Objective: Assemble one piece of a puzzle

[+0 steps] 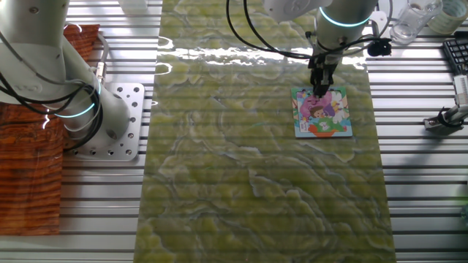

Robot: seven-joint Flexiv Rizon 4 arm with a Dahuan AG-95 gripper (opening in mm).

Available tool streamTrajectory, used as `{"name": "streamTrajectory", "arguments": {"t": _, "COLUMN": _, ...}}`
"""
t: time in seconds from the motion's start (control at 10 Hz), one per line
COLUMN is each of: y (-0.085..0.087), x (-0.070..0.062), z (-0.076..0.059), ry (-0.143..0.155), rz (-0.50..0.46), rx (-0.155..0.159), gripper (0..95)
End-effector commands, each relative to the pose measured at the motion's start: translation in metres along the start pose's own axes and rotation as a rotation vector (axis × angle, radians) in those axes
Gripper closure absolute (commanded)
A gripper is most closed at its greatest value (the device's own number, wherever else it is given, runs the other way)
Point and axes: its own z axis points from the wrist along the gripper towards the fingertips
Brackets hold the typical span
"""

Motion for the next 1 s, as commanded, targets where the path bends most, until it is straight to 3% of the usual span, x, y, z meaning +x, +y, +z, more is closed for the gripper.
{"name": "streamTrajectory", "arguments": {"t": 0.1, "y": -0.0007, "x": 0.0009, "z": 0.0021, "ry": -0.002, "rz": -0.004, "rx": 0.003, "gripper": 38.0}}
{"name": "streamTrajectory", "arguments": {"t": 1.0, "y": -0.0055, "x": -0.0018, "z": -0.0022, "ry": 0.012, "rz": -0.024, "rx": 0.012, "gripper": 38.0}}
